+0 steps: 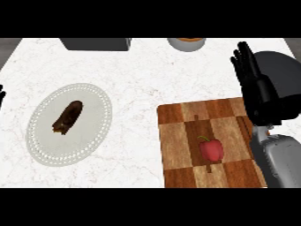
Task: Pick the bell pepper from the cutting board and place it in the pan
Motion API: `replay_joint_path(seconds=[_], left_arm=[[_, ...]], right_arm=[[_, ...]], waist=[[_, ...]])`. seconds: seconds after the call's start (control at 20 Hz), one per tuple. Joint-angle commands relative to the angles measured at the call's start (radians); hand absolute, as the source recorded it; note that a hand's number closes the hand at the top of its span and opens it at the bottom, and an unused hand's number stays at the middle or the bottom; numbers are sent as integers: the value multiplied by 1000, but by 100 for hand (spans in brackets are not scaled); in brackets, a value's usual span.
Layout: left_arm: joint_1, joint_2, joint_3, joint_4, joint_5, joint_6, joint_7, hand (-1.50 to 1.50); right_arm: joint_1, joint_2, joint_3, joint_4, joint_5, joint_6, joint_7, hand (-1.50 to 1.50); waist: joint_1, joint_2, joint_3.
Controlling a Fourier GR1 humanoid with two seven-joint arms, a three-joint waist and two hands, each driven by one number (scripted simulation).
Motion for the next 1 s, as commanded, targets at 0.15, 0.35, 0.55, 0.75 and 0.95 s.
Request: replay_joint_path(seconds=[0.15, 0.35, 0.55, 0.75, 0.95], left_arm=[[-31, -156, -115, -142, 30, -45, -91, 0], [0, -298, -218, -165, 64, -86, -168, 0], [81, -353, -295, -175, 11, -68, -226, 0], [78, -387, -335, -188, -40, -26, -206, 0], [48, -361, -299, -225, -20, -66, -163, 0]], right_arm=[[-48, -54, 143, -102, -107, 333, -76, 150], [36, -237, 80, -69, 64, 313, -164, 150], [223, -375, 29, -126, -52, 556, -367, -150], [231, -491, -44, -101, 89, 574, -520, -150], [182, -513, -27, -196, 142, 594, -401, -150]], waist=[[-24, 20, -10], [-60, 25, -10], [-49, 25, -8], [-33, 25, -9], [-27, 25, -10]])
